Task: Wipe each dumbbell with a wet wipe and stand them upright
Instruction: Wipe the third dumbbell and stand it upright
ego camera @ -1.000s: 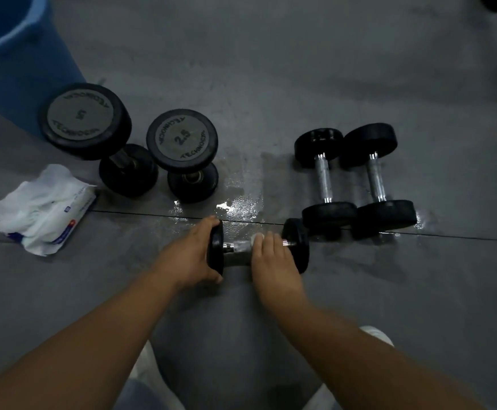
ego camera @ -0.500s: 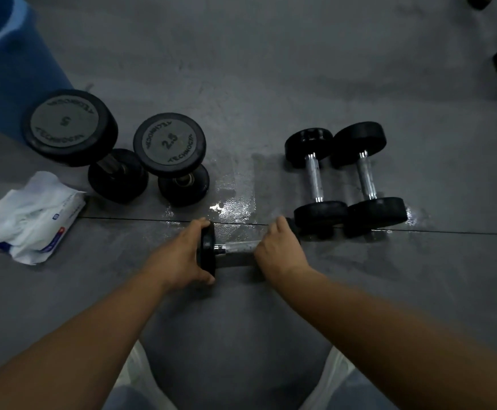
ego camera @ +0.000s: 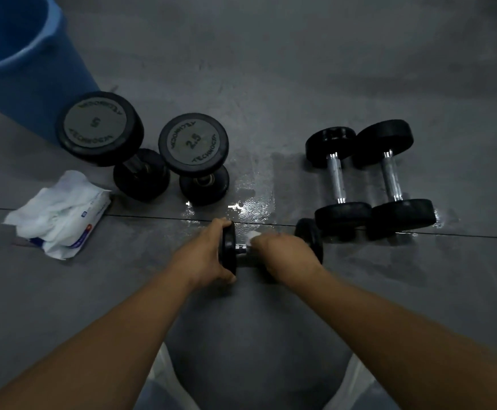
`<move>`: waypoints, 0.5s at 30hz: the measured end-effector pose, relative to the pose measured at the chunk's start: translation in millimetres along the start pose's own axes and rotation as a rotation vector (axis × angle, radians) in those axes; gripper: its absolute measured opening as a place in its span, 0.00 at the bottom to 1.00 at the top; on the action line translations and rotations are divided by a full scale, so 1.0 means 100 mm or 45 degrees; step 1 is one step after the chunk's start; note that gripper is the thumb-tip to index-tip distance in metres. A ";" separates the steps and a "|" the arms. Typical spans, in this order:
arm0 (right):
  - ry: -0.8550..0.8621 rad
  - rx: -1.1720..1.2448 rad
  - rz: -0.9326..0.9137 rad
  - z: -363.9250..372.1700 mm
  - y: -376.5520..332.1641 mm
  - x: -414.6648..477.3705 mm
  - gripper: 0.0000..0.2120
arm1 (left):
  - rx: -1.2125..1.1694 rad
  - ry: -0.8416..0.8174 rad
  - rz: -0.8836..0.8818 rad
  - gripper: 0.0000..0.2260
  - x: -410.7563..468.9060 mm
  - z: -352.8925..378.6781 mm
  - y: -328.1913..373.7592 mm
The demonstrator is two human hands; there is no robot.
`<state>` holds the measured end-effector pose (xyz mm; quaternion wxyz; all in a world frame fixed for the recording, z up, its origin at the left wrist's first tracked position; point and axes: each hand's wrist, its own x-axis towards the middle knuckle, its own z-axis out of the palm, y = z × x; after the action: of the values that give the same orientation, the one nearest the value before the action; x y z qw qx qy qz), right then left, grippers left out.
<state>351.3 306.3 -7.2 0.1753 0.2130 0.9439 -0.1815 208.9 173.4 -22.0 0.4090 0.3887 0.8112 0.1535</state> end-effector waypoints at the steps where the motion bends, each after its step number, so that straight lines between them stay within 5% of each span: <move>1: 0.012 0.117 0.031 -0.03 -0.05 0.05 0.15 | -0.001 -0.007 -0.002 0.51 0.02 -0.02 0.01; 3: -0.007 0.293 0.108 0.03 -0.26 0.10 0.19 | 0.001 -0.013 0.001 0.50 0.05 -0.05 0.03; 6: 0.055 0.056 0.075 0.30 -0.44 0.06 0.26 | 0.003 -0.007 0.018 0.49 0.04 -0.04 0.02; 10: 0.109 -0.132 -0.193 0.20 -0.09 -0.01 0.11 | 0.002 -0.007 -0.007 0.49 0.02 -0.04 0.01; 12: 0.068 -0.206 -0.068 0.06 0.13 0.07 0.10 | 0.018 -0.021 -0.027 0.49 0.04 -0.05 0.02; 15: 0.028 0.089 0.181 0.04 0.15 0.12 0.18 | 0.006 -0.039 -0.027 0.50 0.06 -0.06 0.02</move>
<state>349.3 321.3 -19.0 0.1700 0.2876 0.9213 -0.1989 203.2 179.3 -20.1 0.4220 0.3832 0.8094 0.1414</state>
